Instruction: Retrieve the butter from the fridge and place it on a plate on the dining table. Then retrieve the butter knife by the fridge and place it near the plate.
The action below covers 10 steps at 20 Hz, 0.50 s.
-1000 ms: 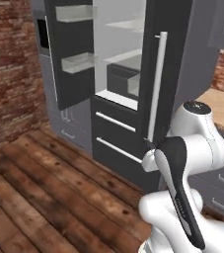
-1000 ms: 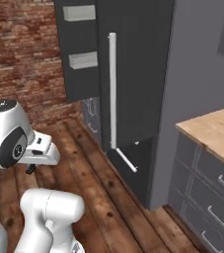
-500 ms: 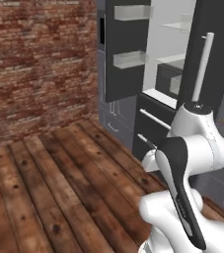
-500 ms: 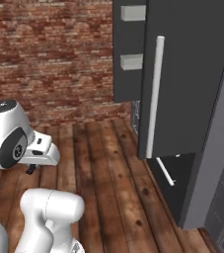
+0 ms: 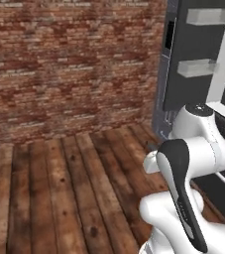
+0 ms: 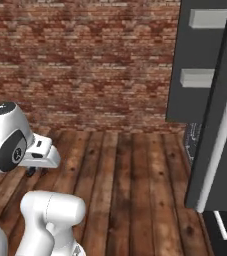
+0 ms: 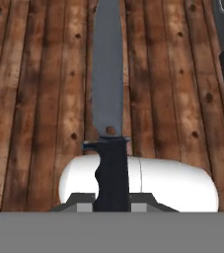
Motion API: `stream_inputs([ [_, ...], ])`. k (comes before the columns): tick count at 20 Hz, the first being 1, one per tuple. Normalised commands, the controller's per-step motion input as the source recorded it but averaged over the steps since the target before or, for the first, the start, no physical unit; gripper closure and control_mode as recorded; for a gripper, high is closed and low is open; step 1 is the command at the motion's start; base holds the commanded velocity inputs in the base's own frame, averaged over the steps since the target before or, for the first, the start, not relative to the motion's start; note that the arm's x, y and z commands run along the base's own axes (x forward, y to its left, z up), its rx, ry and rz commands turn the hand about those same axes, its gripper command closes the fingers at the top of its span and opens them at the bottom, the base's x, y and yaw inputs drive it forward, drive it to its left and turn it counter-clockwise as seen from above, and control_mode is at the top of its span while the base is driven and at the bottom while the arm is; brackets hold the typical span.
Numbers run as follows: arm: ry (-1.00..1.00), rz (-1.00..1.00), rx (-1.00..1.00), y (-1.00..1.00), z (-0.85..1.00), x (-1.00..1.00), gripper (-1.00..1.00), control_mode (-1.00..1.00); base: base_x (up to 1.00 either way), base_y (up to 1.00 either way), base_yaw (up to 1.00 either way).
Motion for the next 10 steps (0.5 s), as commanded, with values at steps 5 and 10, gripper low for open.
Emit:
stream_inputs([
  [5,0.00,0.00,0.00,0.00,0.00,0.00,1.00,1.00,1.00,0.43,0.36],
  [10,0.00,0.00,0.00,0.00,0.00,0.00,1.00,1.00,1.00,0.42,0.31],
])
